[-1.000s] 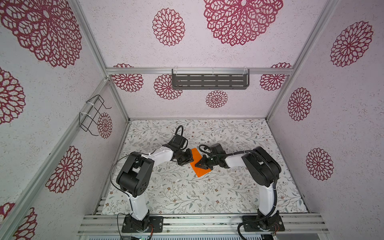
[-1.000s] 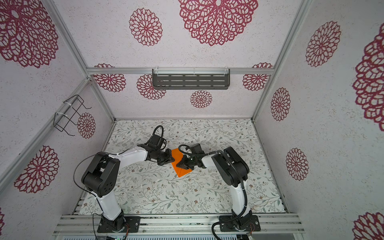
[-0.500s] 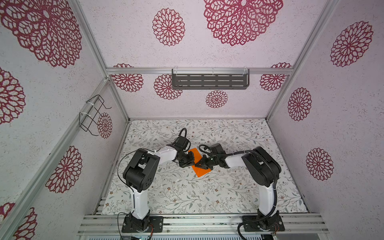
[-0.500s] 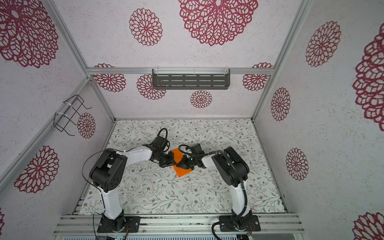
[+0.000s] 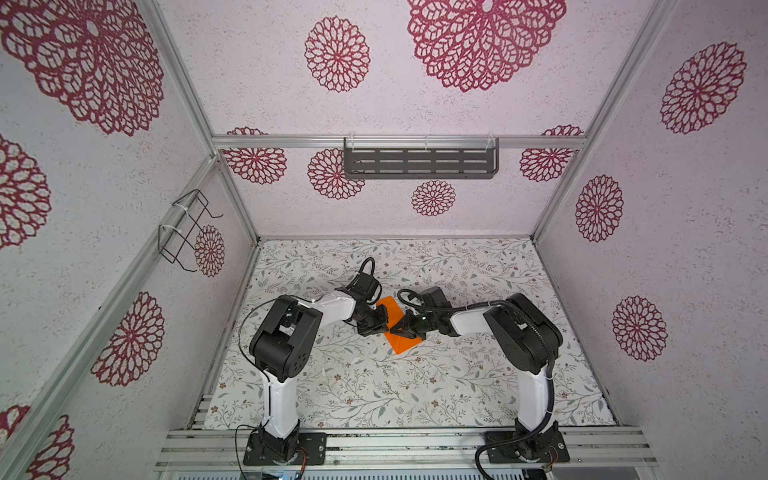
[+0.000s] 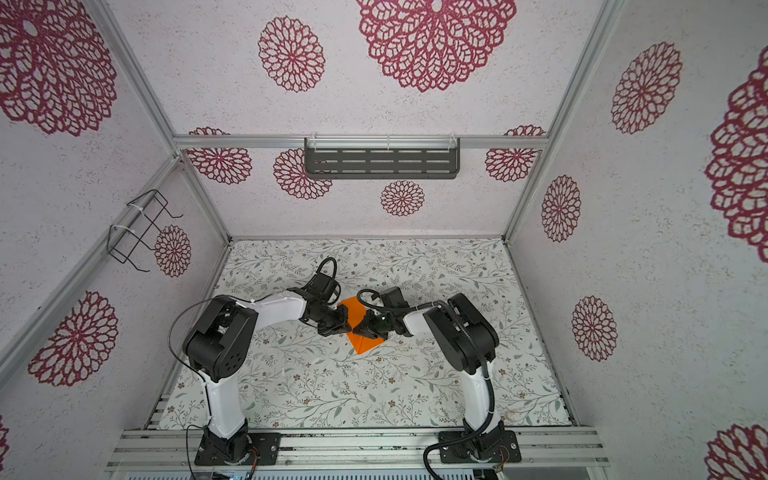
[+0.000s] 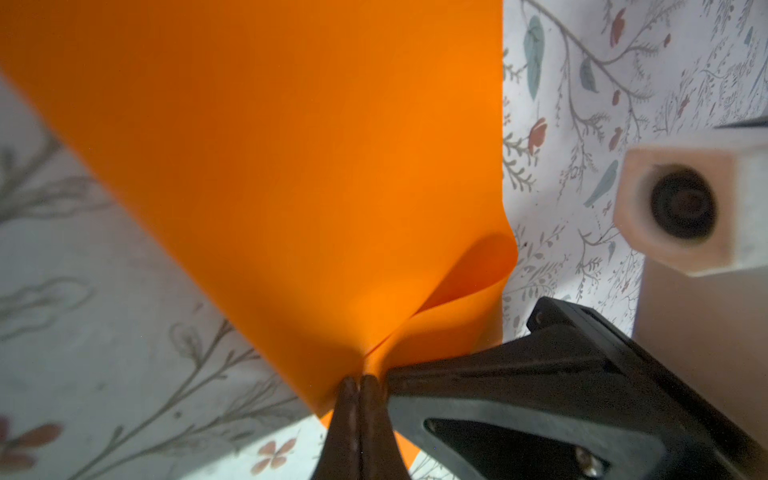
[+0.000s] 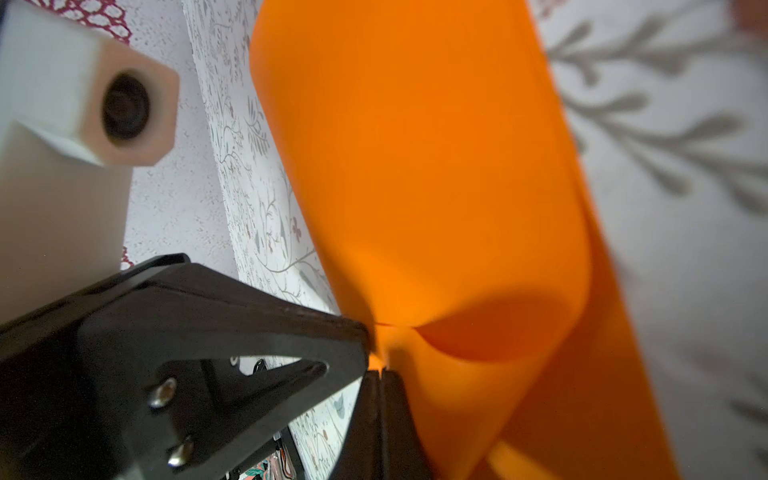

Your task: Fold a paper plane with a square sheet of paper (pick it up from the middle)

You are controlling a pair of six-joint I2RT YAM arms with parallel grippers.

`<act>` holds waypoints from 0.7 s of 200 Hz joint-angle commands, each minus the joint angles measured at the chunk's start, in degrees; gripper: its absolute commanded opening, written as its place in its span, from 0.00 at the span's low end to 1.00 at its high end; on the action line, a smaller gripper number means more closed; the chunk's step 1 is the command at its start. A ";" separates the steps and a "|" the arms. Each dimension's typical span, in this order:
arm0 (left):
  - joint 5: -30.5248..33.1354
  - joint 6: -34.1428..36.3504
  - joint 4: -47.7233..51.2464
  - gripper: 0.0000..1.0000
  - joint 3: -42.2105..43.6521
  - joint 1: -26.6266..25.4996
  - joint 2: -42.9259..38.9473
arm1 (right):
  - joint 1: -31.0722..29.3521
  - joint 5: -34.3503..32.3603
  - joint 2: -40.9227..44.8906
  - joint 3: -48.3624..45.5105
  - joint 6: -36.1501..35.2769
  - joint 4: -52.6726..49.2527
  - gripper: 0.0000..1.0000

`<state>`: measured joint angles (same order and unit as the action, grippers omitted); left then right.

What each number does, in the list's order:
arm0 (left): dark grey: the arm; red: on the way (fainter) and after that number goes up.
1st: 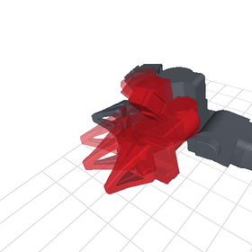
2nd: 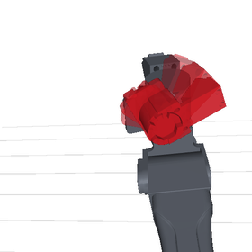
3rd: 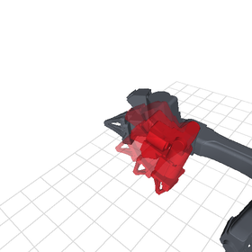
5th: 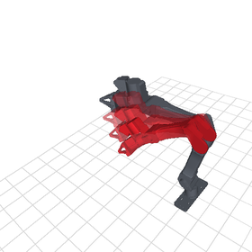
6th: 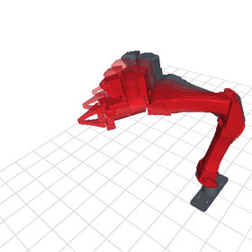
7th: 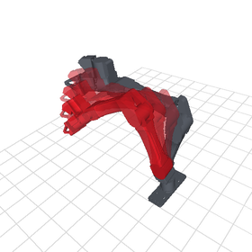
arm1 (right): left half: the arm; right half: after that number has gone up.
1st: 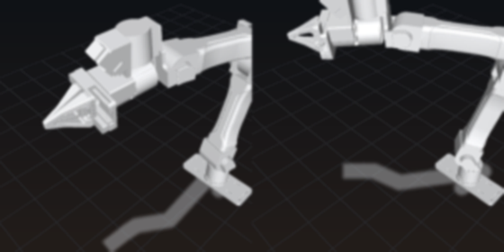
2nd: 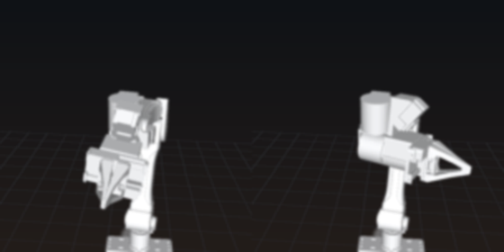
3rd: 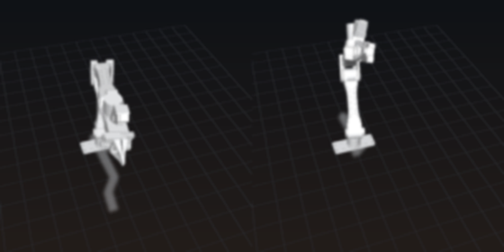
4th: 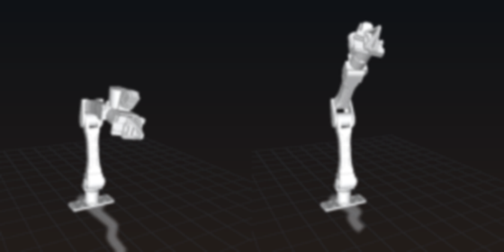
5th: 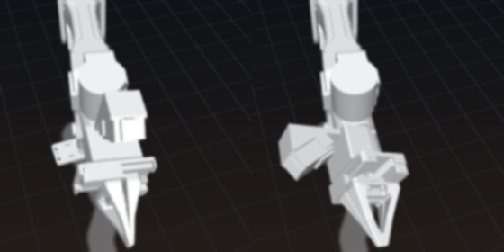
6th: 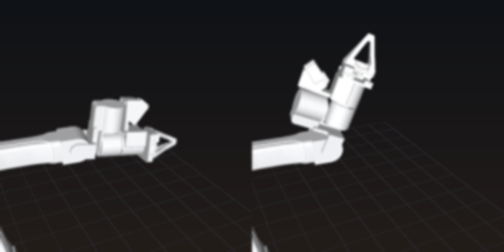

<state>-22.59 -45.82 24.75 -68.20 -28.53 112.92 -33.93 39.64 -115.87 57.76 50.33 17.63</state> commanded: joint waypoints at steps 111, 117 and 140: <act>7.39 1.35 5.59 0.00 0.82 -0.63 2.72 | -2.70 0.75 7.39 -5.89 -8.80 -9.37 0.01; 7.49 1.33 5.66 0.00 0.80 -0.65 2.65 | -2.88 0.48 7.42 -6.05 -9.07 -9.84 0.01; 7.91 1.35 5.83 0.00 0.88 -0.65 2.72 | -3.16 -0.22 8.32 -7.54 -9.41 -9.89 0.01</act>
<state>-20.47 -44.58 25.56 -68.64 -28.99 112.97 -36.36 39.90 -109.91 52.07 43.09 11.64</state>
